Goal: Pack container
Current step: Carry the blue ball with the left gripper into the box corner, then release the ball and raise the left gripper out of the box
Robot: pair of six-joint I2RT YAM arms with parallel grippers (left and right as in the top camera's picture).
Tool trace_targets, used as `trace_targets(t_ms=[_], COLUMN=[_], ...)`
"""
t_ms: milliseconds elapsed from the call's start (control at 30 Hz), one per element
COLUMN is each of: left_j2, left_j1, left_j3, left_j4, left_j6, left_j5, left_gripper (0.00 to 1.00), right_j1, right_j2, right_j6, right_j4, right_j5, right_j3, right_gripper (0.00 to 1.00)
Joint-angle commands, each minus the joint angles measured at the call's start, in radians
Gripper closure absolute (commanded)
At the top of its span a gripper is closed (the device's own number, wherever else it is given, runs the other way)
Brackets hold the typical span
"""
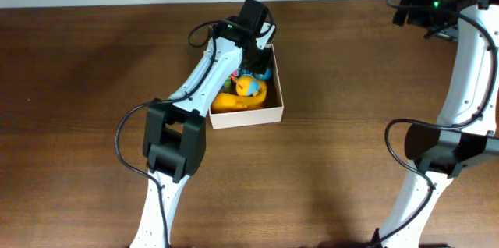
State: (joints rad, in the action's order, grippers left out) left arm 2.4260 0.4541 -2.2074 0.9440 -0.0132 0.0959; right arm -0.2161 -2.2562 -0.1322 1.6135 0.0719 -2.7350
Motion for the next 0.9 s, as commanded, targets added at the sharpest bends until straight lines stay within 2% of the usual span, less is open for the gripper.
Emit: trace_targets(t_ms=[0,267,567,733,867], left_j2=[0.016,0.010,0.005,0.005,0.005], left_j1=[0.008,0.008,0.008,0.008,0.002], left_j3=[-0.015,-0.062,-0.236,-0.333,-0.404], left_j4=[0.007,0.031,0.167,0.264,0.336], left_j6=[-0.010,-0.010,-0.010,-0.010,-0.009], left_j5=[-0.006,-0.006,-0.007,-0.008,-0.034], left_gripper=[0.82,0.82,0.81,0.70,0.67], right_j1=[0.000,0.000,0.000,0.000,0.000], right_j2=[0.027,0.027,0.027,0.027,0.027], right_j6=[-0.008,-0.008,-0.008,-0.008,-0.008], right_j4=[-0.001,-0.001,-0.001,-0.001,-0.001], right_j5=[0.003,0.003,0.003,0.003,0.003], right_j3=[-0.015,-0.015,-0.015,-0.015,-0.015], right_gripper=[0.01,0.01,0.01,0.01,0.01])
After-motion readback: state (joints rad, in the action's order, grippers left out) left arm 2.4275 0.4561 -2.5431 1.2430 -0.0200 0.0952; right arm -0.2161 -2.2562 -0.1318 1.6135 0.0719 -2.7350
